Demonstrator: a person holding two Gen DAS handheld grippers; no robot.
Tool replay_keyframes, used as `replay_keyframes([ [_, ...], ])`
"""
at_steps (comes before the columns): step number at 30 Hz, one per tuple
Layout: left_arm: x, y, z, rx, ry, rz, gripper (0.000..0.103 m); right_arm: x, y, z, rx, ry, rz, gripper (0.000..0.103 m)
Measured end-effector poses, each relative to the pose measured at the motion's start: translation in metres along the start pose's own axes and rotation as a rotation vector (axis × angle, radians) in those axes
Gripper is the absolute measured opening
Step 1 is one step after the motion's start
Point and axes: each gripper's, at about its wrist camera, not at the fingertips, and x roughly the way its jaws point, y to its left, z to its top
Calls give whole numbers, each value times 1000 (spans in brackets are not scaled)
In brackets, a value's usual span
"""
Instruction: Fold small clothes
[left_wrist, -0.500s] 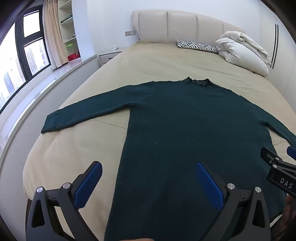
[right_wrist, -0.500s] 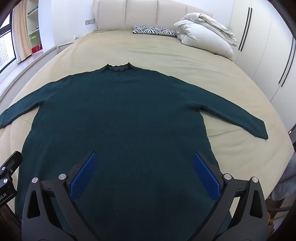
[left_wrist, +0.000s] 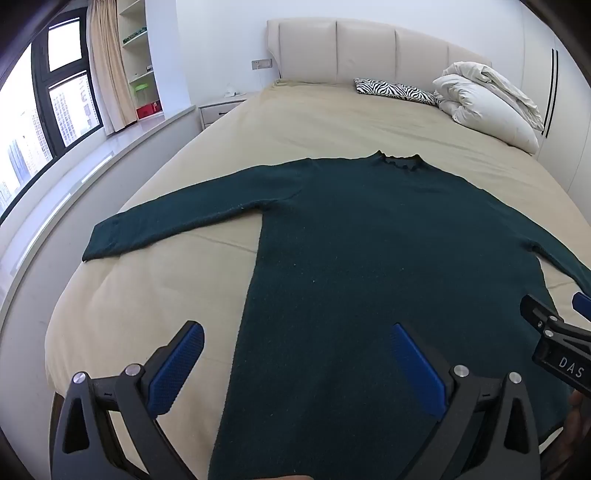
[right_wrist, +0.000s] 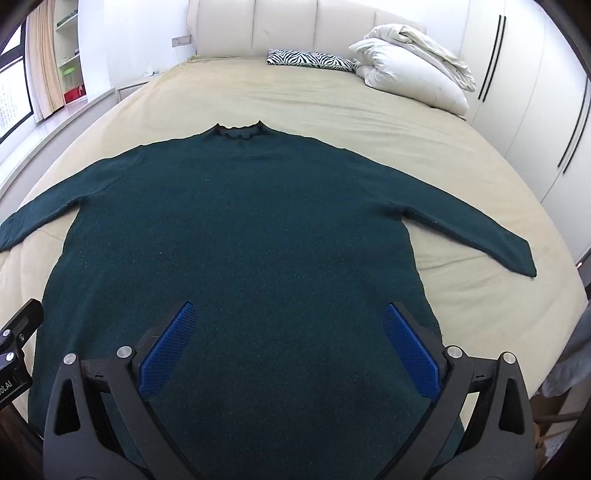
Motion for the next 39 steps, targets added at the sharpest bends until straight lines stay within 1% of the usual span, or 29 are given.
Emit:
replay_keyframes([
  [6, -4, -1, -3, 0, 1, 3, 103, 2, 1, 1, -3, 6, -1, 103],
  [22, -1, -2, -5, -8, 5, 4, 103, 3, 1, 1, -3, 9, -1, 103],
  [39, 8, -1, 2, -25, 17, 9, 103, 14, -4, 5, 4, 28, 3, 103],
])
